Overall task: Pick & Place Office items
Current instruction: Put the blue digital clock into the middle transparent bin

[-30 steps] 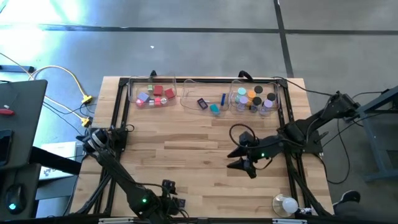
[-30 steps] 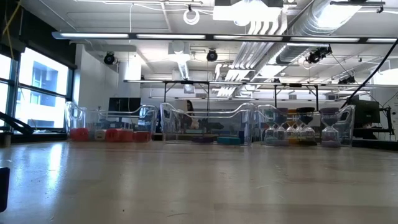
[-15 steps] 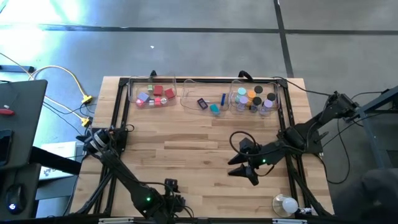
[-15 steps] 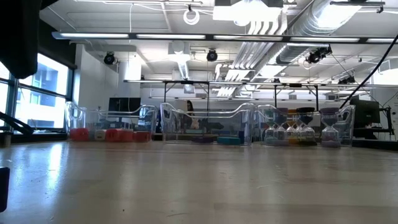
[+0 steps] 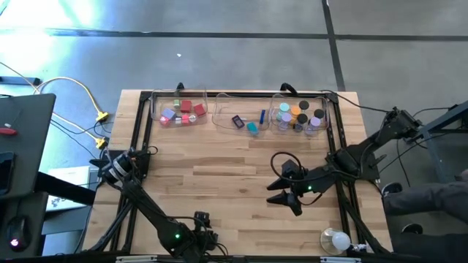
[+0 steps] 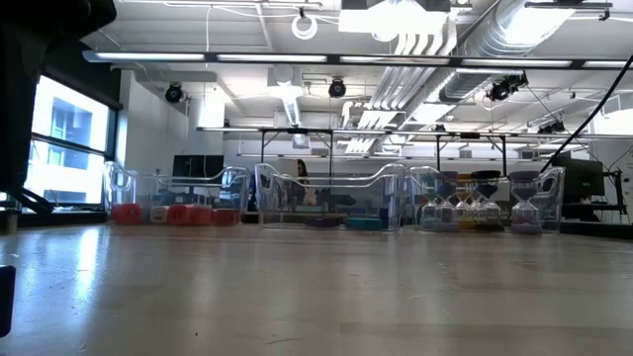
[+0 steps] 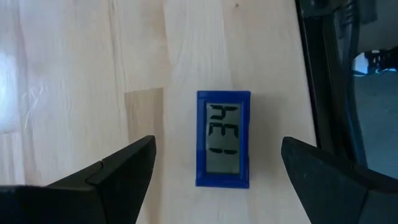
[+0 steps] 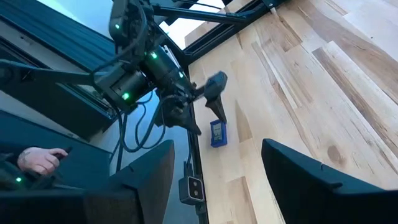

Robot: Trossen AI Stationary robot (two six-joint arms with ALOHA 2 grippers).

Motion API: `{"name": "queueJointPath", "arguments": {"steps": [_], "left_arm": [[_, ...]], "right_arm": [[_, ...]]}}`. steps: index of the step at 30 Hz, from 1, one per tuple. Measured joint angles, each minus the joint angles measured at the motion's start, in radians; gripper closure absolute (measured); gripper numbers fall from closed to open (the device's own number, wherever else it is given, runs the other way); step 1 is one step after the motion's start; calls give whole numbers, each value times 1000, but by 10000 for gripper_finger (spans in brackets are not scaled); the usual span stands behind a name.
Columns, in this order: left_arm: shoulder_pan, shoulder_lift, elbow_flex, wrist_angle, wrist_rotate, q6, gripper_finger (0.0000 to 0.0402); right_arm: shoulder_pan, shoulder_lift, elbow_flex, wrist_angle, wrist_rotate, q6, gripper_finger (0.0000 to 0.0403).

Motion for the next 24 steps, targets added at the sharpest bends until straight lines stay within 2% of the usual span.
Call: {"name": "queueJointPath", "arguments": {"steps": [14, 17, 24], "left_arm": [[3, 67, -1, 62, 8, -1, 63], [8, 67, -1, 66, 16, -40, 64], [45, 66, -18, 63, 168, -100, 103]], "right_arm": [[0, 0, 0, -1, 1, -8, 171], [0, 0, 0, 0, 1, -26, 171], [0, 0, 0, -1, 1, -44, 171]]}}
